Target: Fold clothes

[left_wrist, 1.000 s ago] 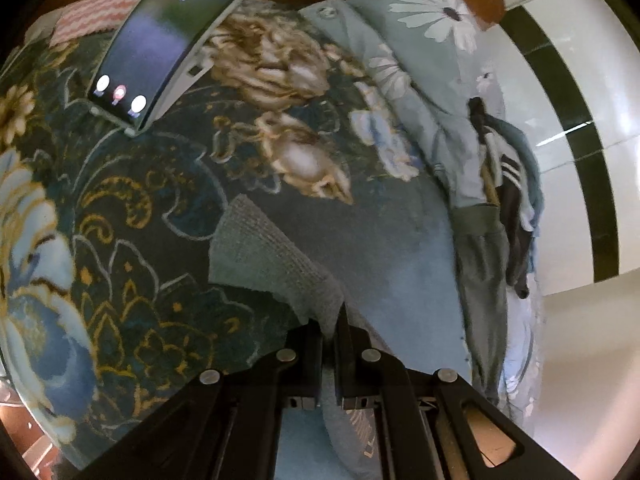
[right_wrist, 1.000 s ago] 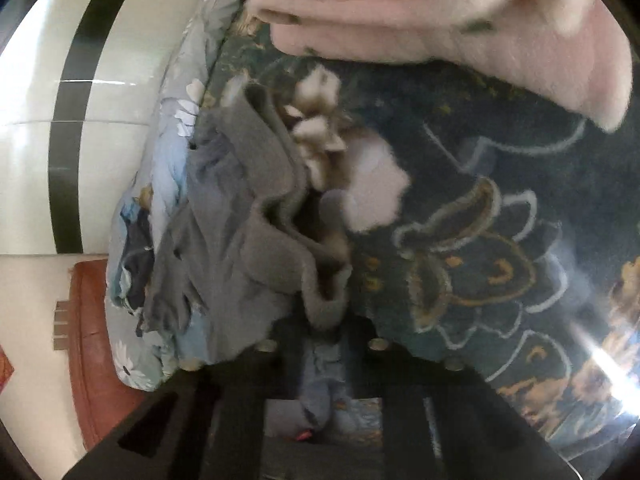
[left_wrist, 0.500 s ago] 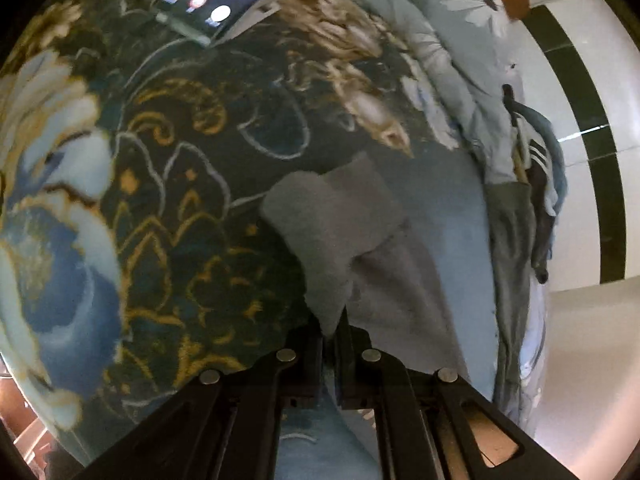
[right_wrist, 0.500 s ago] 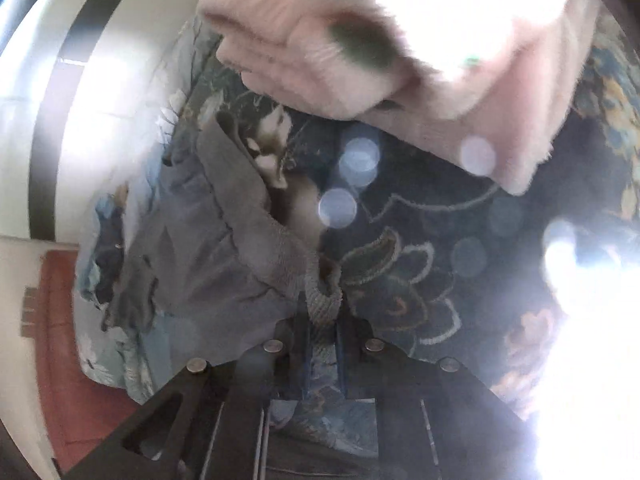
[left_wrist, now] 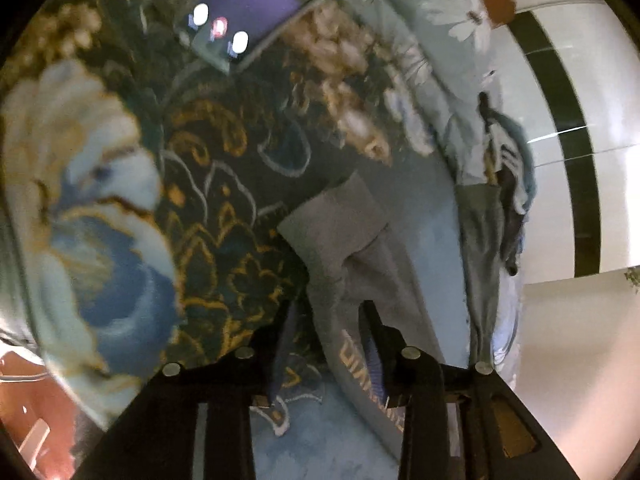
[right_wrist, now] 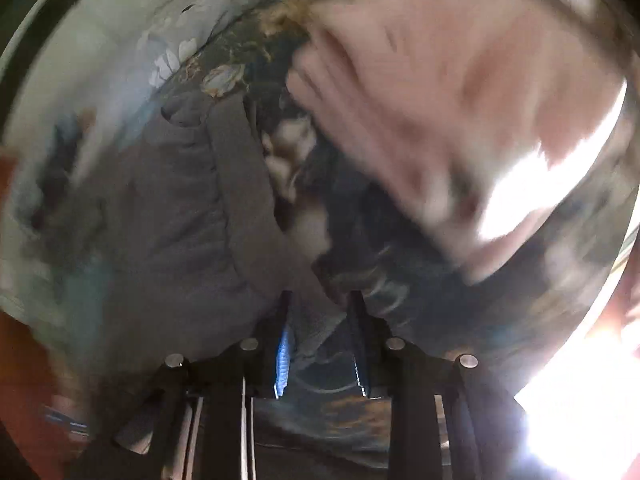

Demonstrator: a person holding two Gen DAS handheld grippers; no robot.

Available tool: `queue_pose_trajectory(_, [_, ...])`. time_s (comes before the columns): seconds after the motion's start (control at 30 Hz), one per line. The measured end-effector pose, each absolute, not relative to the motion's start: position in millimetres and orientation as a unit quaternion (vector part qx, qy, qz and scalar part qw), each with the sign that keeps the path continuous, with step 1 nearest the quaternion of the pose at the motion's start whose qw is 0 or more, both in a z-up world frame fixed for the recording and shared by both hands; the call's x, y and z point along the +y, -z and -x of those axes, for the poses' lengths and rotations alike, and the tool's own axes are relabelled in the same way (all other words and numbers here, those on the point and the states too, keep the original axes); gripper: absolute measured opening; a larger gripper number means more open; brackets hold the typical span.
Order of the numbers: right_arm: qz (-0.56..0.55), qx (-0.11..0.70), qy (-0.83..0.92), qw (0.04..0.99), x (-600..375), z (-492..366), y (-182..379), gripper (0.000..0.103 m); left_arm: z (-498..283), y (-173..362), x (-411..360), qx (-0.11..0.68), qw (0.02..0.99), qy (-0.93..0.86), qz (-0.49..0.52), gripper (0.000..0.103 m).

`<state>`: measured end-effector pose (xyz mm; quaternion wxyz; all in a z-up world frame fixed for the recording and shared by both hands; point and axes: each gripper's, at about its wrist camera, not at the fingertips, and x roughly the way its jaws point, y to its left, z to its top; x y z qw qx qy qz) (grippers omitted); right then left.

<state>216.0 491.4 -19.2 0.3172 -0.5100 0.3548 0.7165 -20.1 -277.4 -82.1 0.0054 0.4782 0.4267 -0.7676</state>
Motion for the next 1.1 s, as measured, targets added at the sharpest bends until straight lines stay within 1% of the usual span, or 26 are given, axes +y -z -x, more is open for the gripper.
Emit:
queue_pose_trajectory(0.03, [0.505,0.338,-0.728,0.318,490,-205,7,0.027,21,77,-274,0.418,0.003,0.775,-0.474,0.045])
queue_pose_trajectory(0.07, [0.499,0.324,-0.739,0.316,488,-191,-5,0.028,23,71,-270,0.408,0.000,0.783,-0.470,0.046])
queue_pose_trajectory(0.17, [0.459,0.319,-0.783,0.273,470,-131,-32,0.038,54,66,-245,0.401,-0.034,0.786,-0.470,0.049])
queue_pose_trajectory(0.2, [0.448,0.334,-0.793,0.245,458,-106,-33,0.040,69,65,-235,0.399,-0.048,0.785,-0.472,0.050])
queue_pose_trajectory(0.27, [0.429,0.378,-0.802,0.176,430,-54,-28,0.042,103,64,-209,0.393,-0.074,0.782,-0.479,0.051])
queue_pose_trajectory(0.33, [0.423,0.412,-0.799,0.114,403,-5,-15,0.046,140,66,-182,0.392,-0.101,0.775,-0.486,0.055])
queue_pose_trajectory(0.47, [0.445,0.440,-0.780,0.011,336,92,19,0.046,213,78,-139,0.395,-0.115,0.751,-0.517,0.055])
queue_pose_trajectory(0.53, [0.446,0.450,-0.773,-0.022,311,127,35,0.046,247,87,-123,0.400,-0.116,0.741,-0.527,0.057])
queue_pose_trajectory(0.63, [0.419,0.492,-0.763,-0.037,296,154,64,0.046,292,101,-103,0.393,-0.109,0.736,-0.540,0.060])
queue_pose_trajectory(0.73, [0.391,0.519,-0.760,-0.023,295,158,97,0.046,323,116,-90,0.385,-0.098,0.732,-0.554,0.060])
queue_pose_trajectory(0.87, [0.419,0.453,-0.787,0.002,292,152,120,0.046,369,128,-77,0.367,-0.085,0.738,-0.560,0.060])
queue_pose_trajectory(1.0, [0.408,0.461,-0.788,-0.012,299,163,115,0.046,404,136,-64,0.371,-0.079,0.745,-0.549,0.060])
queue_pose_trajectory(1.1, [0.398,0.417,-0.817,-0.015,295,179,107,0.046,420,142,-49,0.371,-0.084,0.748,-0.543,0.060])
